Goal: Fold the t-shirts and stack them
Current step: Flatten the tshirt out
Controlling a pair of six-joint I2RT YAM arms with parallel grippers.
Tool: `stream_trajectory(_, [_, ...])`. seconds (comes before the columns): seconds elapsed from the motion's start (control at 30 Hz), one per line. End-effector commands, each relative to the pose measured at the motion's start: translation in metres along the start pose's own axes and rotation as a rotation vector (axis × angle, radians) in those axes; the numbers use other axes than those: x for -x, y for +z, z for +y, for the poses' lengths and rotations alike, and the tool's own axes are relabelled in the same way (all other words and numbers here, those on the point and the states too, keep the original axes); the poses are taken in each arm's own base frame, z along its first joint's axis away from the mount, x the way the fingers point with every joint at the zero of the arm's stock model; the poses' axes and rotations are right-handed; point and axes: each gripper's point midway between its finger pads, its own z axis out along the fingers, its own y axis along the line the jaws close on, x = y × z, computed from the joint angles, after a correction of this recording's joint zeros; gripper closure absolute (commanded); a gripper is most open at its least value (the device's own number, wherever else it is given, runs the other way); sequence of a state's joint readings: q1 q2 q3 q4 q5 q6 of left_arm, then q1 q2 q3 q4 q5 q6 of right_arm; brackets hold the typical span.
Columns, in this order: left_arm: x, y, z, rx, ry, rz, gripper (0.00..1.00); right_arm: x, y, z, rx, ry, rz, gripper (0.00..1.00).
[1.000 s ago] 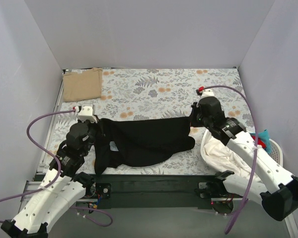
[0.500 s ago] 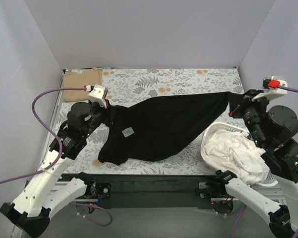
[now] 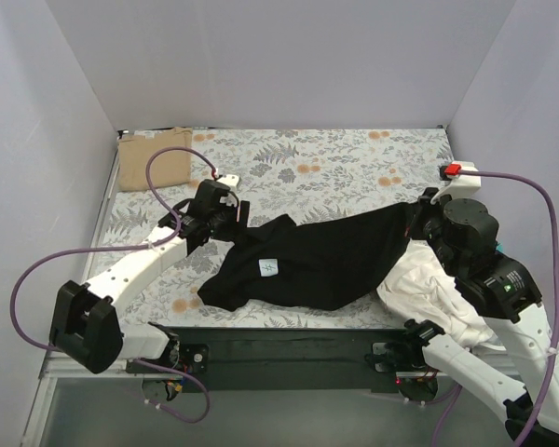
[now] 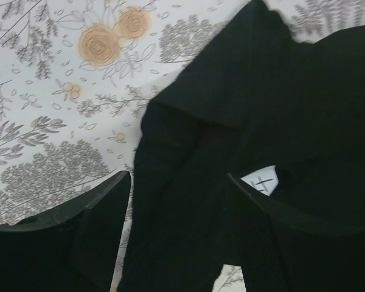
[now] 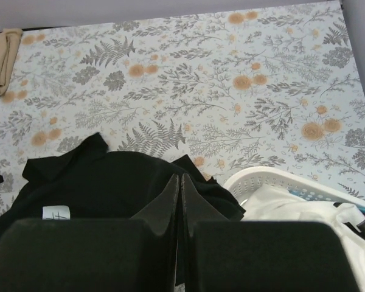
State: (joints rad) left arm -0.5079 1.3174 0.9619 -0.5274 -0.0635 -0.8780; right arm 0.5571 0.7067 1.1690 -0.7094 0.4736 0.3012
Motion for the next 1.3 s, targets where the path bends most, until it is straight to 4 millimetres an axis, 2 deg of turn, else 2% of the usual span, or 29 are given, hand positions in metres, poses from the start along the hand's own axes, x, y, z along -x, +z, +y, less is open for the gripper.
stream_trajectory(0.0, [0.02, -0.027, -0.032, -0.124, -0.054, -0.103, 0.37, 0.002, -0.001, 0.002, 0.013, 0.045, -0.022, 0.99])
stream_trajectory(0.03, [0.009, -0.025, -0.036, -0.151, -0.057, -0.077, 0.37, -0.003, 0.0, 0.002, 0.012, 0.046, -0.014, 0.99])
stream_trajectory(0.13, [0.001, -0.021, -0.036, -0.153, -0.067, -0.069, 0.37, -0.008, 0.001, 0.001, 0.009, 0.05, -0.006, 0.99])
stream_trajectory(0.23, [0.004, -0.019, -0.041, -0.172, -0.067, -0.077, 0.37, -0.013, 0.003, 0.001, 0.011, 0.049, 0.005, 0.99])
stream_trajectory(0.33, [0.003, -0.008, -0.048, -0.182, -0.075, -0.053, 0.37, -0.018, 0.005, 0.002, 0.013, 0.044, 0.017, 0.99])
stream_trajectory(0.4, [0.001, 0.008, -0.052, -0.166, -0.081, -0.01, 0.37, -0.019, 0.005, 0.002, 0.014, 0.049, 0.019, 0.99])
stream_trajectory(0.63, [-0.009, 0.041, -0.066, -0.141, -0.134, 0.067, 0.38, -0.023, 0.004, 0.001, 0.018, 0.051, 0.02, 0.99])
stream_trajectory(0.73, [-0.007, 0.047, -0.07, -0.14, -0.16, 0.058, 0.37, -0.025, 0.003, 0.0, 0.019, 0.048, 0.022, 0.99])
stream_trajectory(0.93, [0.0, 0.062, -0.061, -0.068, -0.195, 0.028, 0.37, -0.03, 0.003, 0.001, 0.03, 0.045, 0.03, 0.99])
stream_trajectory(1.07, [-0.002, 0.074, -0.064, -0.064, -0.227, 0.038, 0.37, -0.032, 0.003, 0.0, 0.026, 0.039, 0.032, 0.99])
stream_trajectory(1.27, [-0.003, 0.082, -0.065, -0.045, -0.259, 0.042, 0.38, -0.032, 0.002, -0.002, 0.025, 0.034, 0.026, 0.99])
